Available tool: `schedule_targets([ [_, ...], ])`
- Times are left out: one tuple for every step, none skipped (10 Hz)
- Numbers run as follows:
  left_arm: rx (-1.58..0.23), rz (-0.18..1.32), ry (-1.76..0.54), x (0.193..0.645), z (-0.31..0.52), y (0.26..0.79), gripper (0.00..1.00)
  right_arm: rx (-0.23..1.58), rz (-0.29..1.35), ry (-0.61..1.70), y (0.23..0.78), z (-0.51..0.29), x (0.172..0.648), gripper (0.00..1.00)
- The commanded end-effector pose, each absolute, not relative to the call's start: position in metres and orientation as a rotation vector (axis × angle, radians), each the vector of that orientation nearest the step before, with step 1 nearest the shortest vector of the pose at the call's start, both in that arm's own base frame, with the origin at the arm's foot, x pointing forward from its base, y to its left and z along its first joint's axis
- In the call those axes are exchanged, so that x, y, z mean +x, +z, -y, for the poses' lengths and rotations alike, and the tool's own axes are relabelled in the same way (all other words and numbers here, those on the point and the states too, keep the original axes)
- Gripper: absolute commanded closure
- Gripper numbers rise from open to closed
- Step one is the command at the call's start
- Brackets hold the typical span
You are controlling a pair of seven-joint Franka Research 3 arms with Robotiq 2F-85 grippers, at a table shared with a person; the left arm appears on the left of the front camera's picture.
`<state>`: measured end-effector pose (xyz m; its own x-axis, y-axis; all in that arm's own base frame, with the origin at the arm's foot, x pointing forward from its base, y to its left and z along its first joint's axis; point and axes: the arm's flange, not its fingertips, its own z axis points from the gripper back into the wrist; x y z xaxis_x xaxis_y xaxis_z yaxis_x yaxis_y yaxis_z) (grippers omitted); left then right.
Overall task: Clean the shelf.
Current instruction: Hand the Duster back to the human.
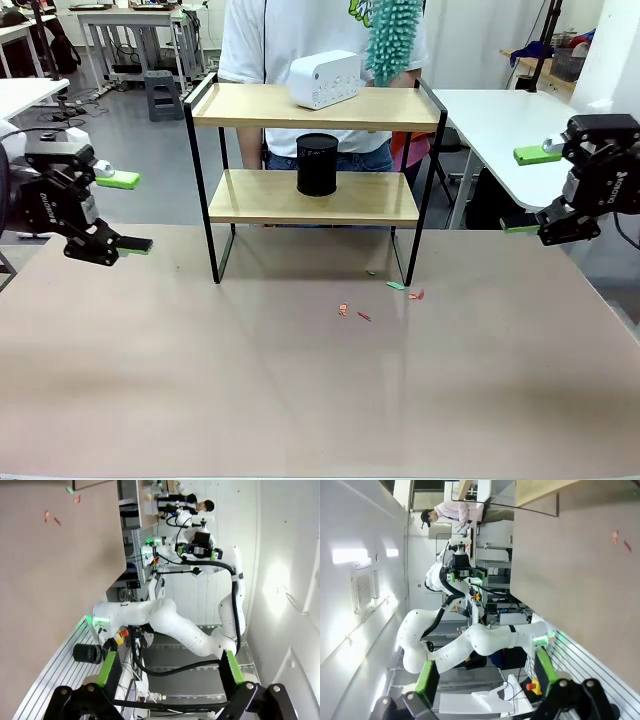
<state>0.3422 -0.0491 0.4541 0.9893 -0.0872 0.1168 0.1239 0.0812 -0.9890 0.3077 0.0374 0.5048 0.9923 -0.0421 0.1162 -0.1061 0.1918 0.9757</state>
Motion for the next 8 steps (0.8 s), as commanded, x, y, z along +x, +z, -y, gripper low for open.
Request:
schedule_targets([
  [-1.506, 0.070, -0.146, 0.3382, 0.0308, 0.4630, 0.00, 1.392, 0.125, 0.051, 0.5094, -0.0287, 0.3018, 0.00],
  [-1.506, 0.070, -0.146, 0.3382, 0.0308, 0.4630, 0.00, 1.392, 0.125, 0.051, 0.5094, -0.0287, 0.3018, 0.00],
  [-1.506, 0.070, -0.146, 0.3382, 0.0308, 0.4630, 0.00, 1.392, 0.125, 0.051, 0.5094, -0.0287, 0.3018, 0.00],
  [-1.506, 0.070, -0.146, 0.3382, 0.0308, 0.4630, 0.00, 1.392, 0.125, 0.051, 0.5094, -0.0287, 0.3018, 0.00],
  [-1.506, 0.070, -0.146, 0.3382, 0.0308, 0.4630, 0.00, 1.392, 0.125, 0.051, 0.5094, -0.0287, 0.3018, 0.00],
  [-1.506, 0.070, -0.146, 0.3382, 0.0308, 0.4630, 0.00, 1.392, 0.125, 0.051, 0.5094, -0.0287, 0.3018, 0.00],
  [-1.506, 0.070, -0.146, 0.3382, 0.0308, 0.4630, 0.00, 1.392, 0.125, 0.051, 0.5094, -0.0287, 0.3018, 0.00],
  [-1.506, 0.070, -0.146, 0.3382, 0.0308, 0.4630, 0.00, 1.392, 0.125, 0.051, 0.5094, -0.0287, 0.3018, 0.00],
])
